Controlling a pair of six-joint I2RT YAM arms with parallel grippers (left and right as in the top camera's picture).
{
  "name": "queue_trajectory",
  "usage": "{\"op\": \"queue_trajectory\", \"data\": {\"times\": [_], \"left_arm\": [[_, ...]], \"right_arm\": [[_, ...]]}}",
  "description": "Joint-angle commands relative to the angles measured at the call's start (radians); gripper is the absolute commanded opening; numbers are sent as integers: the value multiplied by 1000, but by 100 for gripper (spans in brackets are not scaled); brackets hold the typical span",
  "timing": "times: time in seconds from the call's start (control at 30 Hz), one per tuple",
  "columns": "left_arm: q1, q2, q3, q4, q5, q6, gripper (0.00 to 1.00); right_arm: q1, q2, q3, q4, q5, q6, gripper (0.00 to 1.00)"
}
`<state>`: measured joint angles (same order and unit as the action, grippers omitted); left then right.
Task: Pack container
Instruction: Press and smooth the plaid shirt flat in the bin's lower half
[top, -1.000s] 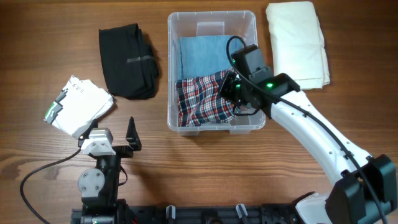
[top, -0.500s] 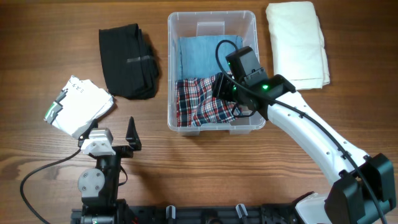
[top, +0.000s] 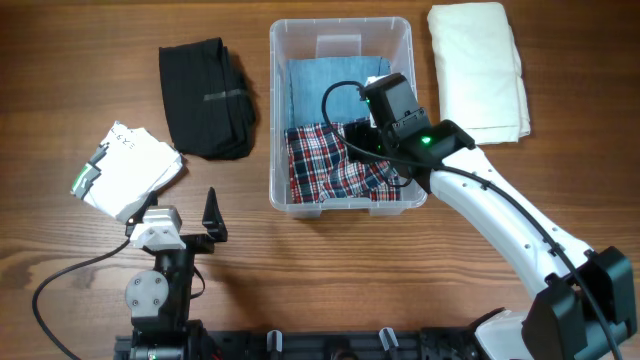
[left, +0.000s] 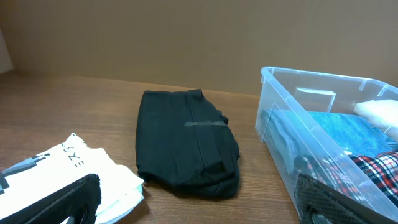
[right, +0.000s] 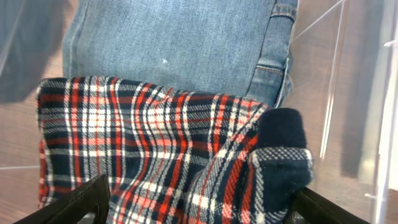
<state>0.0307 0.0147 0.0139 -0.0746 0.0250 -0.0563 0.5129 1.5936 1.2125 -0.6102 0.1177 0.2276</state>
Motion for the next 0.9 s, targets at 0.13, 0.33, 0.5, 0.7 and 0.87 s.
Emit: {"op": "queue_trajectory", "data": {"times": [0.13, 0.33, 0.5, 0.7, 0.87], "left_arm": [[-6, -5, -7, 0, 8, 19, 100], [-6, -5, -7, 0, 8, 19, 100], [-6, -5, -7, 0, 8, 19, 100], [-6, -5, -7, 0, 8, 19, 100], [-6, -5, -7, 0, 8, 19, 100]], "right_arm": [[8, 5, 24, 5, 70, -43, 86], [8, -10, 27, -12, 179, -54, 88], [8, -69, 77, -5, 172, -71, 89], [8, -95, 91, -14, 143, -67, 52], [8, -60, 88, -31, 118, -67, 4]]}}
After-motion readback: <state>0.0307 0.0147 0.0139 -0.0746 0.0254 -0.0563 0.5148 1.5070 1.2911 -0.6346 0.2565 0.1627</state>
